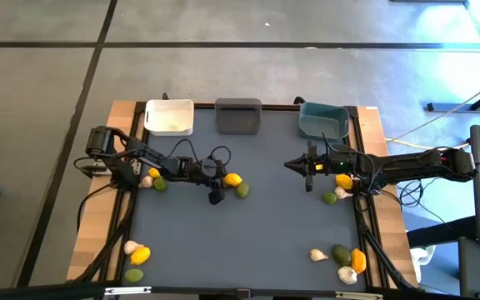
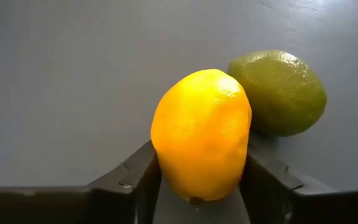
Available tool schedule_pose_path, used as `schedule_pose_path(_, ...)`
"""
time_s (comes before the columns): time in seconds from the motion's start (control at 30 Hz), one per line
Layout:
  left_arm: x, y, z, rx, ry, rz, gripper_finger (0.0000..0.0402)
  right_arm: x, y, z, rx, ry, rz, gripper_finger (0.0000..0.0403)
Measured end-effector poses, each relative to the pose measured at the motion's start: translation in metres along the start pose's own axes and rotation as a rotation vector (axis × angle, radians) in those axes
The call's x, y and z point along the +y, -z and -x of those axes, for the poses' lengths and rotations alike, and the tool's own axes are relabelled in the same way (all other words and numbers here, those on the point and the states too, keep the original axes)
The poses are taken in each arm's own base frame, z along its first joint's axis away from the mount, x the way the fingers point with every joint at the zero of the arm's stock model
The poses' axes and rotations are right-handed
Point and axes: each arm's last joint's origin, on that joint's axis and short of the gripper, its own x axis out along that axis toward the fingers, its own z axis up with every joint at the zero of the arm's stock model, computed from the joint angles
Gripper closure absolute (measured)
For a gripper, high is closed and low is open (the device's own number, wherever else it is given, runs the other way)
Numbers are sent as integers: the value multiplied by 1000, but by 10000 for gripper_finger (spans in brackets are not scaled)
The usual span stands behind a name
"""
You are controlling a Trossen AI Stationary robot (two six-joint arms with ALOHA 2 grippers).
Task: Sort produce into baskets
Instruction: Put the lemon into the black transparent bin
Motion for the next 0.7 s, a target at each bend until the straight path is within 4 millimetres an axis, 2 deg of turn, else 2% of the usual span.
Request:
schedule_pose_path(0.17,0,-4,3,-20,-13,-22,235,0,0,0,0,0,0,388)
schedule_pose_path(0.33,3,-22,23,-90,-54,-38,226,0,0,0,0,0,0,388)
schedule_pose_path(0.5,17,-43,48,-188,-122,-17,226,0,0,0,-3,0,0,388)
schedule_pose_path(0.7,45,-61,68,-288,-212,48,223,0,-1,0,-12,0,1,388)
